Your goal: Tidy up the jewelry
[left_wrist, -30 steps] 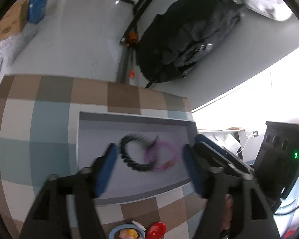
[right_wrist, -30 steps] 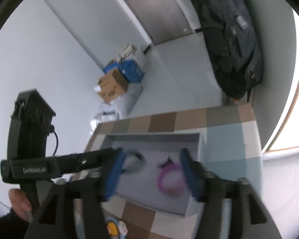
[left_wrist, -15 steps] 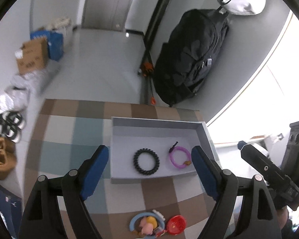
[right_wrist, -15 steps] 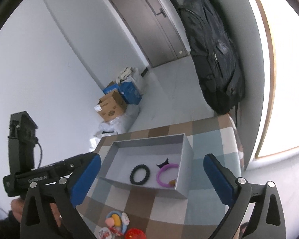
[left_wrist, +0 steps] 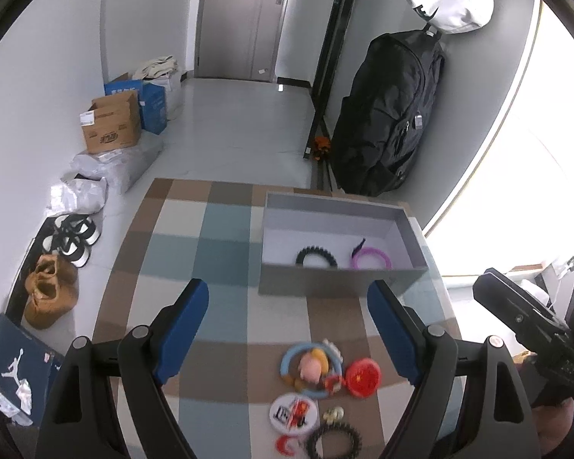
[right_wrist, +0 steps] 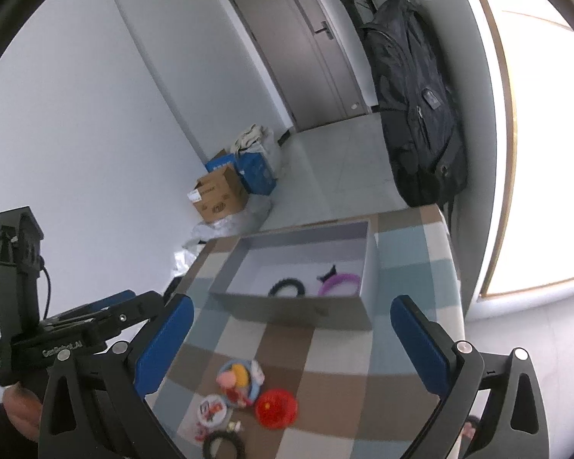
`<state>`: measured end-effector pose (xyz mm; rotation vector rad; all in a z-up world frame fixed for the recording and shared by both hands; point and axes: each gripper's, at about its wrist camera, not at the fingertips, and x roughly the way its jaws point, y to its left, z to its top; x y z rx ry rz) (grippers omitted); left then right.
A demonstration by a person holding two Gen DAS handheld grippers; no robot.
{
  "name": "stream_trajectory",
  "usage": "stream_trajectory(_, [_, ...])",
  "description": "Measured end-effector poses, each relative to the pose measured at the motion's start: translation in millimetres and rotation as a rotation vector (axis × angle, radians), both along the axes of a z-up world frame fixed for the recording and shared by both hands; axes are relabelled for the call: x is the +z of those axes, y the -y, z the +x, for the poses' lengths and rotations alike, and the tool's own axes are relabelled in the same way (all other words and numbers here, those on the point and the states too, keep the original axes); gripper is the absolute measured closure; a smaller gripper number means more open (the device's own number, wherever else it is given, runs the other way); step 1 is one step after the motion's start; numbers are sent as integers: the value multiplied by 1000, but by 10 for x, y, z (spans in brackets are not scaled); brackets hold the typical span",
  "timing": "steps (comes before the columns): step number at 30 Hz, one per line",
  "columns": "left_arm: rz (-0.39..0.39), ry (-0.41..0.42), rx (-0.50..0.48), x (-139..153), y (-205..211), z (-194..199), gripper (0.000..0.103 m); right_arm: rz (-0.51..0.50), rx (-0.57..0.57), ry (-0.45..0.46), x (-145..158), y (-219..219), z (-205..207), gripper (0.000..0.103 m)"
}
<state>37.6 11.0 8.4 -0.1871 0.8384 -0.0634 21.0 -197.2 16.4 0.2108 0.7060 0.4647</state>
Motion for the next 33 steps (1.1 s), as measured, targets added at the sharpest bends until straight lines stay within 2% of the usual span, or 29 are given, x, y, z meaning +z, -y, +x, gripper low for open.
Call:
stream_trajectory(11, [25,-25,-17,-147,-2,-437,21,-67,10,-57,-219,-15,-345,0])
stream_trajectory(16, [-11,-103,-44,-316,-8,-624,20,-67,-4,-74,-286,52,-382,0])
stream_trajectory(23, [-1,-194,-106,-582,115,-808,20,-58,-14,-105,-345,61,-372,0])
stream_trajectory(26, [-25,-217,-101,-644,92,-814,20,-66,-2,-102,-346,36,-382,0])
stream_trajectory(33, [-88,-198,-111,-737,38,-788,22,-77,-3,-117,-389,36,-379,0])
